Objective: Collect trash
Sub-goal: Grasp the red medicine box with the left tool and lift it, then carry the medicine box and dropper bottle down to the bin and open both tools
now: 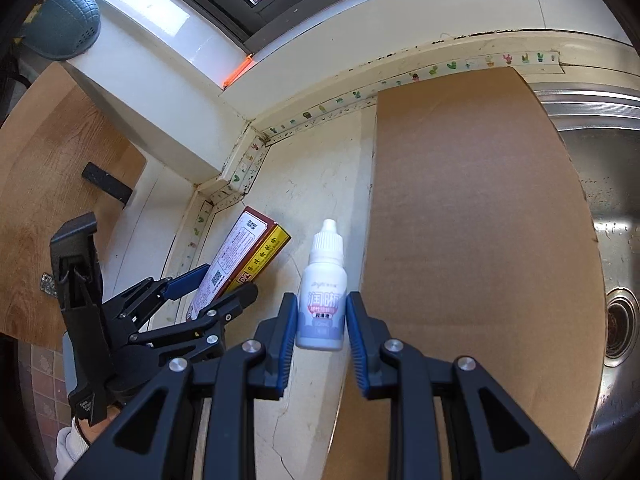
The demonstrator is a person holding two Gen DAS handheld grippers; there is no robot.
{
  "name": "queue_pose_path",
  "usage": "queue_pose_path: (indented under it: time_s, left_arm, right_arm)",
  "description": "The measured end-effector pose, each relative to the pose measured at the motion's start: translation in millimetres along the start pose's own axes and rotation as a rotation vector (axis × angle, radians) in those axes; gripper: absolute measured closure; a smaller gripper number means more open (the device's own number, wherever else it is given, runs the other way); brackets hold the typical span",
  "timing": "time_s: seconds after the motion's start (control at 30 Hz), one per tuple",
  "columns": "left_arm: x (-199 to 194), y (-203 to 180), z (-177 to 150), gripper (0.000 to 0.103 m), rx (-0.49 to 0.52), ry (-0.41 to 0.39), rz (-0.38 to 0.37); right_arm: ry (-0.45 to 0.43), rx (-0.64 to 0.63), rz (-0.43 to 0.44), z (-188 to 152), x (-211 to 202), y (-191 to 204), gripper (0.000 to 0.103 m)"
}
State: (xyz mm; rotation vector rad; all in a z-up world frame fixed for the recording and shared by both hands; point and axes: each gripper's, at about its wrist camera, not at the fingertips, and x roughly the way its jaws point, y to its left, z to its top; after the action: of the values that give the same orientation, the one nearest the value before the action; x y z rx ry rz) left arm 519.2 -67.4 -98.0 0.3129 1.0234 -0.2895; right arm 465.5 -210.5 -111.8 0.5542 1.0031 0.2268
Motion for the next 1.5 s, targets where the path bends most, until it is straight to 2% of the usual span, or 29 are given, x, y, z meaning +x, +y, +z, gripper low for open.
queue_pose_path:
  time_s: [0.27, 0.43, 0.6, 0.8, 0.93, 1.17, 1.27, 1.4, 1.5]
  left_arm:
    - [-87.0, -6.0, -40.6, 0.044, -0.059, -0.078, 0.058]
    - [-164.1, -19.9, -79.7, 0.044, -0.065, -0.150, 0.033]
    - [-228.7, -33.8, -123.6, 0.044, -0.105, -0.217, -0.030]
    - [-270.4, -58.8, -192.3, 0.044, -0.150, -0.284, -0.059]
    - [-268.3, -70.2, -245.1, 0.044, -0.237, -0.269, -0.110]
    - [-237.3, -80.5, -326.0, 0.044, -0.314, -0.216, -0.121]
    - [-208.8, -84.7, -359.5, 0.044, -0.345, -0.132, -0.132]
    - [-156.6, -91.1, -402.6, 0.045, -0.376, 0.023, -0.147]
    - [-115.8, -95.5, -431.6, 0.045, -0.396, 0.122, -0.155]
  right_arm:
    - [-0.027, -0.009, 0.059, -33.3, -56.3, 24.2, 0.078]
    - [-0.046, -0.044, 0.123, -65.4, -103.2, 45.3, 0.078]
    - [-0.048, -0.077, 0.170, -105.9, -138.6, 60.6, 0.078]
    - [-0.027, -0.151, 0.202, -163.7, -171.8, 73.8, 0.078]
    - [-0.007, -0.195, 0.213, -206.2, -182.3, 74.4, 0.078]
    - [-0.001, -0.264, 0.200, -290.3, -176.0, 61.9, 0.078]
    - [0.049, -0.268, 0.162, -323.0, -155.3, 51.4, 0.078]
    - [0.193, -0.273, 0.072, -361.9, -109.4, 29.1, 0.078]
    - [0.288, -0.219, 0.028, -381.9, -74.6, 2.1, 0.078]
